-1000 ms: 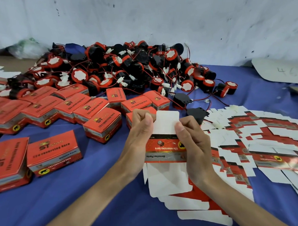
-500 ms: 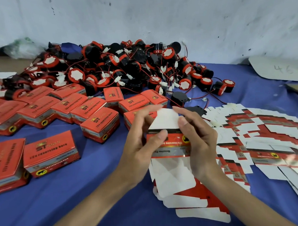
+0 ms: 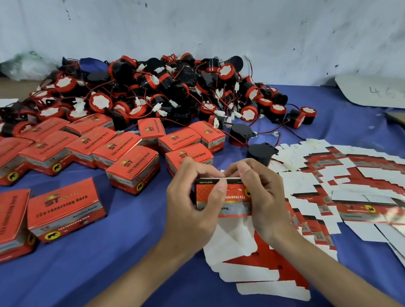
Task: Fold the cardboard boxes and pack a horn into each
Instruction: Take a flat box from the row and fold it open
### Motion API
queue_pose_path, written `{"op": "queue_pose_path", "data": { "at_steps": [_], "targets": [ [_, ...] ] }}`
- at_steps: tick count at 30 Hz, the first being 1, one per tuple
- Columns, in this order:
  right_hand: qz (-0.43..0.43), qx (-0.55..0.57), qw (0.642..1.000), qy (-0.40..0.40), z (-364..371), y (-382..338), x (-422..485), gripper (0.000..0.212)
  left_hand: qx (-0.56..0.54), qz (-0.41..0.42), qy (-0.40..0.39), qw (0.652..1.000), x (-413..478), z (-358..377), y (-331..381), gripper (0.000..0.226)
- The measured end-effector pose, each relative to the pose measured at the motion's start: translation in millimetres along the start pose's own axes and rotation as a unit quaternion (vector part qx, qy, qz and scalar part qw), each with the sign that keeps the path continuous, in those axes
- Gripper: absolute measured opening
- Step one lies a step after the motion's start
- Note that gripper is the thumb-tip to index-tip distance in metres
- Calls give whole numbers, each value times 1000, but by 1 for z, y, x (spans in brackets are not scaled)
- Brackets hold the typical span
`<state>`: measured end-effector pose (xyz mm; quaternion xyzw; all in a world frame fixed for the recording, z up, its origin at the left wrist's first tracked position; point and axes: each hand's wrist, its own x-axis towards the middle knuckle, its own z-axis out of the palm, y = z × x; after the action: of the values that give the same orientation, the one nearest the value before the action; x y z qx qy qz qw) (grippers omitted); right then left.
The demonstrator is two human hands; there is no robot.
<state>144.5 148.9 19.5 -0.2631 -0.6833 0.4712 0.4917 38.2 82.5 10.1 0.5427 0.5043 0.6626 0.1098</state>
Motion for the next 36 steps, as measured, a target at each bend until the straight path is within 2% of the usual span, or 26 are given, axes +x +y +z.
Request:
{"op": "queue_pose_path", "data": {
  "at_steps": [5,8,10,12,14,16,18,20,23,25,27,30,32,36],
  "targets": [
    [-38,-49,998,13,2,4,-2,53,-16,-10,2,1000,-3,1,0,11],
    [-102,-122,986,49,2,3,2,38,18,21,20,999,2,-2,1,16],
    [-165,-191,962,105,0,2,4,21,69,49,85,993,10,-7,-1,17],
    [-175,-187,957,133,-1,0,2,21,104,64,182,976,21,-14,-4,13],
    [-71,-121,989,48,4,-4,-3,34,122,91,228,962,25,-18,-6,11],
    [83,18,994,-75,11,-9,-6,34,146,132,181,964,19,-16,-10,19],
    [193,187,956,-114,12,-10,-7,29,163,161,93,969,8,-7,-12,27],
    [250,300,915,-106,6,-9,-4,32,164,168,40,971,0,3,-12,32],
    [267,371,880,-128,-2,-8,-1,61,171,161,29,972,-1,9,-11,34],
    [263,381,875,-141,-3,-8,0,63,194,175,25,965,0,8,-11,33],
    [256,390,871,-152,-3,-10,1,57,233,217,28,947,2,6,-13,32],
    [238,392,874,-164,-3,-13,2,32,292,294,45,909,8,1,-15,30],
    [241,402,870,-155,-3,-14,2,24,322,320,52,889,10,0,-15,31],
    [254,415,863,-133,-5,-10,1,16,329,268,29,905,6,5,-18,42]
  ]
}}
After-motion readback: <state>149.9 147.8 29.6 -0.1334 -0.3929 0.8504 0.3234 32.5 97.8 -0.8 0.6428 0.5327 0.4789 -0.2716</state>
